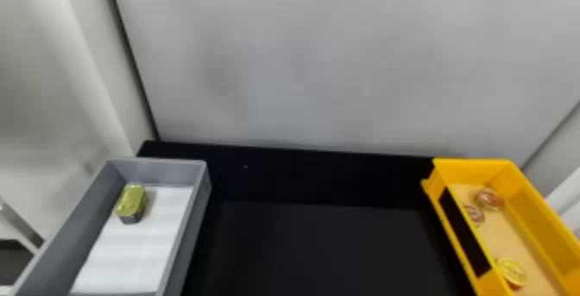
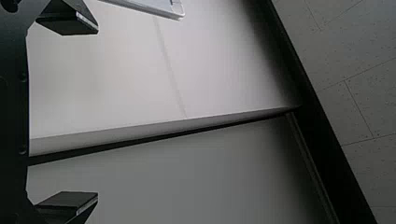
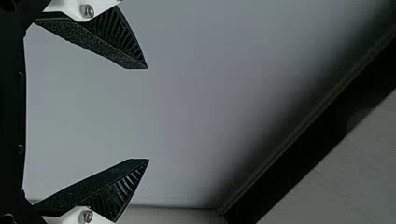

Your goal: Pick up the round yellow can and place it in the yellow rectangular box

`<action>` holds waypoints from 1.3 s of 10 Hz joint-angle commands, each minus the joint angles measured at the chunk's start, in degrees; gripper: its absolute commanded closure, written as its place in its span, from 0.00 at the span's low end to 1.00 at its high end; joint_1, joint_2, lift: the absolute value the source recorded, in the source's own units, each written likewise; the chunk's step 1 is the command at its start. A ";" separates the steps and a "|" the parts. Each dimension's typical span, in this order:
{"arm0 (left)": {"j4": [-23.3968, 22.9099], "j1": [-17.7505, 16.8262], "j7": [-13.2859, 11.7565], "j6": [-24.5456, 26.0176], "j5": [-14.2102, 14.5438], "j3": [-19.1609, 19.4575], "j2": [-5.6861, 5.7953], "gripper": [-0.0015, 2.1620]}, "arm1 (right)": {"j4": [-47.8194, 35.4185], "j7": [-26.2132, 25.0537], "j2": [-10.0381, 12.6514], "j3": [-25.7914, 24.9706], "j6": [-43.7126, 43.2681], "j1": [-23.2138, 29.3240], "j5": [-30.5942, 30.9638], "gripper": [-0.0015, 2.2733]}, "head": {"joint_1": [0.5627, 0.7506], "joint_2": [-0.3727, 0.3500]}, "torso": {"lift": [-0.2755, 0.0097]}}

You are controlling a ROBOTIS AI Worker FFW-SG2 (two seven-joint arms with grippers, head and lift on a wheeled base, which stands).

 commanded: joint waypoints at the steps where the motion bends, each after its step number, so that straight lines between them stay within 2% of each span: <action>1: 0.00 0.00 0.10 -0.34 0.00 0.09 0.01 0.02 | 0.01 0.15 -0.37 0.40 -2.72 -2.59 -1.73 0.03 | 0.70 0.41 | 0.94; 5: 0.00 0.35 0.19 -0.52 0.00 0.44 0.01 0.02 | 0.01 -0.64 -0.19 0.31 -4.66 -3.11 -3.76 0.03 | 0.70 0.41 | 0.94; 13: -0.09 1.05 0.36 -1.66 -0.09 1.14 0.01 0.02 | 0.01 -1.25 -0.10 0.66 -5.98 -3.29 -3.93 0.03 | 0.70 0.41 | 0.94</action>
